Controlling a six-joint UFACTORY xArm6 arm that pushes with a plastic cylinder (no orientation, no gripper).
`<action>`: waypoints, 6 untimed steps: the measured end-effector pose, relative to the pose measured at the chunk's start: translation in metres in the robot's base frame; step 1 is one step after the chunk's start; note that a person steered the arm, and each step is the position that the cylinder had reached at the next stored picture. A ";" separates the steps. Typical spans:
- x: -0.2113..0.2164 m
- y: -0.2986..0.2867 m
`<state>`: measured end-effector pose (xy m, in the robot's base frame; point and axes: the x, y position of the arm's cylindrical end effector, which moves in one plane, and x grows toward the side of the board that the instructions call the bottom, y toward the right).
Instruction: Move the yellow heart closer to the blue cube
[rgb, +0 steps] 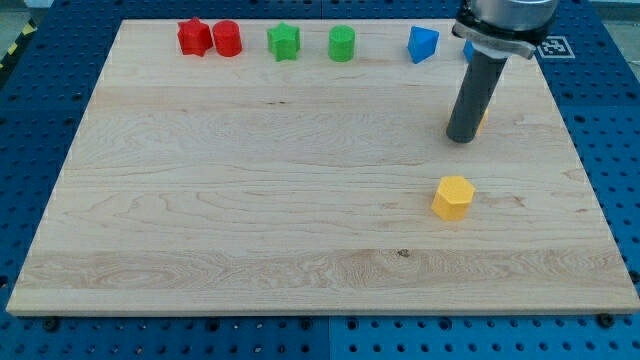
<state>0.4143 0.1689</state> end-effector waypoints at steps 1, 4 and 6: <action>-0.015 0.010; -0.051 0.042; -0.078 0.008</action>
